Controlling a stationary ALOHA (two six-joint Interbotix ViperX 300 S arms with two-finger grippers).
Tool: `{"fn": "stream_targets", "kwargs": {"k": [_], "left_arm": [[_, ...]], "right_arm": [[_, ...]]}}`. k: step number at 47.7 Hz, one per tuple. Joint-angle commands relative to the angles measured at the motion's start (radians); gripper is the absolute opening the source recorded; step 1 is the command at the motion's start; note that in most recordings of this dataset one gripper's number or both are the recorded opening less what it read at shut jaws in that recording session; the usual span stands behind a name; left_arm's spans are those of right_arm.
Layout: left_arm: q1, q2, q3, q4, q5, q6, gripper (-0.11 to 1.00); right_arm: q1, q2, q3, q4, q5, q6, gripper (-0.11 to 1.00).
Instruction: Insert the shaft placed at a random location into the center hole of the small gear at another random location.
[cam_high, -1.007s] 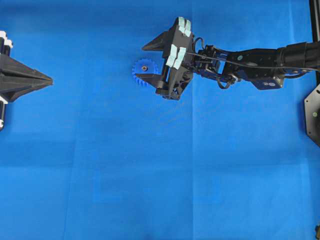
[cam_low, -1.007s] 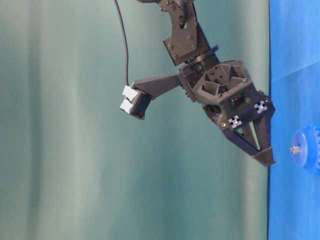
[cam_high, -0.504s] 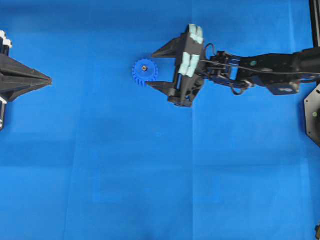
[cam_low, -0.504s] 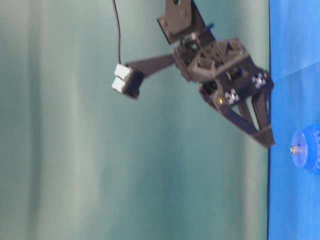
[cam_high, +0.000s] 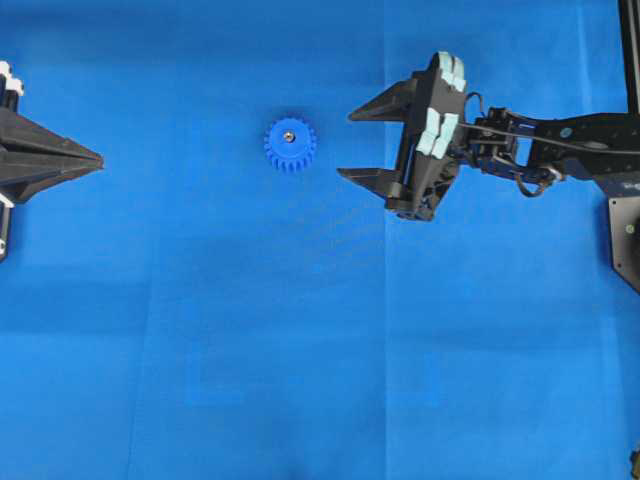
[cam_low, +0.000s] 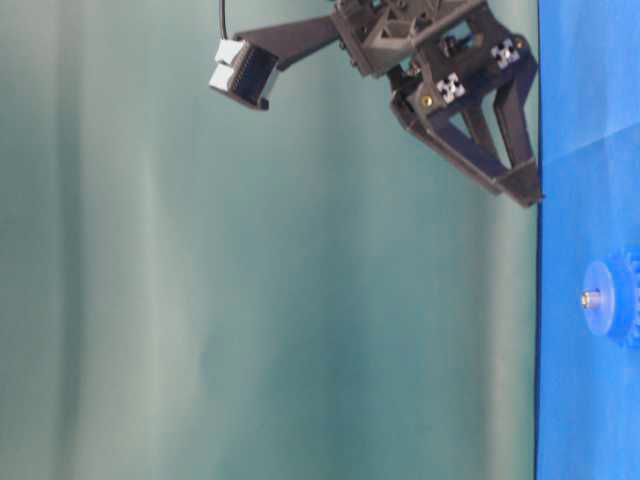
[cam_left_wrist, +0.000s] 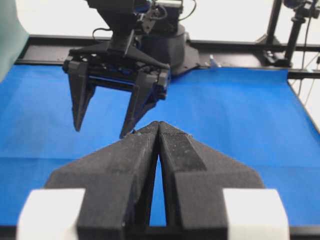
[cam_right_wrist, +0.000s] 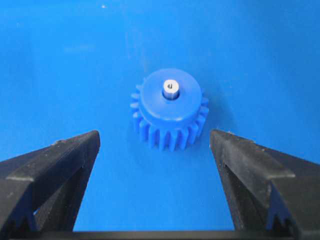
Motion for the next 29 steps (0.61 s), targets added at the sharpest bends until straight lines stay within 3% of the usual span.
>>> {"fn": "stream_targets", "kwargs": {"k": [1,29], "left_arm": [[-0.002,0.005,-0.012,0.002,-0.005,-0.002,0.0],[-0.002,0.006,-0.011,0.002,-0.005,-0.002,0.0]], "right_arm": [[0.002,-0.032,0.005,0.005,-0.005,0.002,0.83],[0.0,-0.037,0.009,0.006,-0.008,0.002,0.83]]}}
